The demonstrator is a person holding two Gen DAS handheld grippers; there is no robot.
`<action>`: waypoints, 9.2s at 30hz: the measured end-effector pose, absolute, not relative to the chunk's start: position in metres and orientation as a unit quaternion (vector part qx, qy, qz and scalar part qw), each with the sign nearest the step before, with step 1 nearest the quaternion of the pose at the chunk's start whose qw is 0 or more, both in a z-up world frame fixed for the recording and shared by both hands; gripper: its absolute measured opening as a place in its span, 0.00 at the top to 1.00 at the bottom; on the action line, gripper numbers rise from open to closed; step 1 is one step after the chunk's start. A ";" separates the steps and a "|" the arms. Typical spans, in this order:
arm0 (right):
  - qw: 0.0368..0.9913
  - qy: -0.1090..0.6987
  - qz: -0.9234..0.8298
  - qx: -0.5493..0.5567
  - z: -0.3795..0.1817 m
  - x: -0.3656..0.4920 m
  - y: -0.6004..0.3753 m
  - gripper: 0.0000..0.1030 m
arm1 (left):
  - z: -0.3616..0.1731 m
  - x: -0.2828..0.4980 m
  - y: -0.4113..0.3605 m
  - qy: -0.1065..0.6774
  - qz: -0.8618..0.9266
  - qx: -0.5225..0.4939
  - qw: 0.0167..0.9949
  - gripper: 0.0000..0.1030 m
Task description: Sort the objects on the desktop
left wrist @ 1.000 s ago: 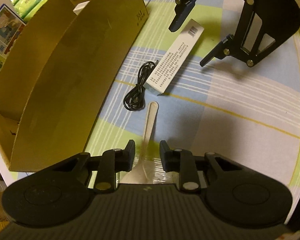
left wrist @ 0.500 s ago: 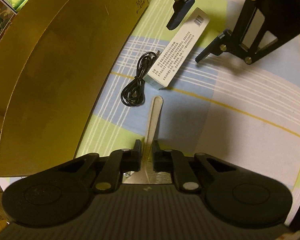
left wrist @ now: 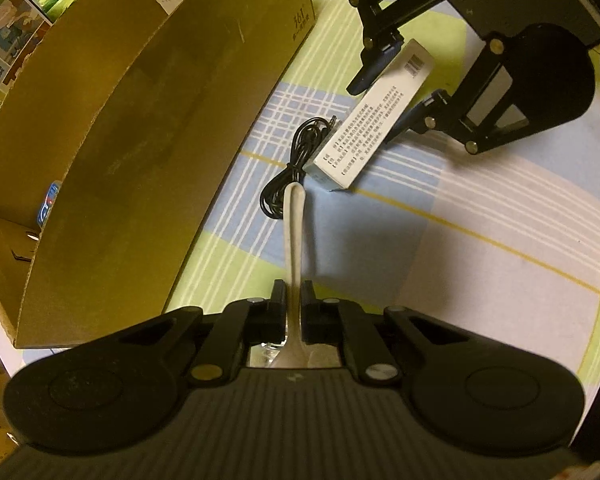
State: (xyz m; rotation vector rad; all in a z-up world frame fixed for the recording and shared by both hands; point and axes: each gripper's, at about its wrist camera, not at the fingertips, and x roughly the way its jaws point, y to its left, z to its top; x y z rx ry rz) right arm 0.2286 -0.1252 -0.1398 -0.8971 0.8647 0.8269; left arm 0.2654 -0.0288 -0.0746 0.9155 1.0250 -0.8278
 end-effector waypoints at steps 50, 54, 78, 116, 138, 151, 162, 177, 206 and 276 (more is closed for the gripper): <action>0.837 0.450 0.281 -0.133 -0.019 0.165 -0.202 0.78 | 0.019 0.204 -0.036 0.528 -0.262 0.117 0.799 0.96; 0.841 0.446 0.279 -0.128 -0.009 0.167 -0.203 0.78 | 0.027 0.204 -0.033 0.521 -0.253 0.119 0.807 0.96; 0.860 0.421 0.270 -0.104 0.028 0.195 -0.203 0.78 | 0.060 0.227 -0.013 0.499 -0.216 0.113 0.832 0.96; 0.875 0.421 0.232 -0.055 0.047 0.367 -0.161 0.78 | 0.073 0.400 0.001 0.473 -0.172 0.068 0.861 0.96; 0.874 0.431 0.221 -0.039 0.023 0.396 -0.161 0.78 | 0.048 0.430 0.008 0.455 -0.167 0.028 0.874 0.74; 0.876 0.428 0.215 -0.049 0.022 0.398 -0.156 0.78 | 0.045 0.422 0.017 0.454 -0.163 0.032 0.876 0.74; 0.887 0.405 0.215 -0.041 0.024 0.393 -0.166 0.41 | 0.046 0.416 0.015 0.450 -0.167 0.038 0.876 0.73; 0.886 0.407 0.219 -0.048 0.038 0.360 -0.177 0.41 | 0.066 0.393 0.017 0.442 -0.163 0.047 0.881 0.68; 0.885 0.378 0.248 -0.112 0.068 0.237 -0.181 0.02 | 0.091 0.252 0.037 0.434 -0.158 0.060 0.885 0.17; 0.723 0.392 0.460 -0.335 -0.151 0.278 -0.091 0.53 | -0.092 0.269 0.047 0.433 -0.400 0.297 0.751 0.33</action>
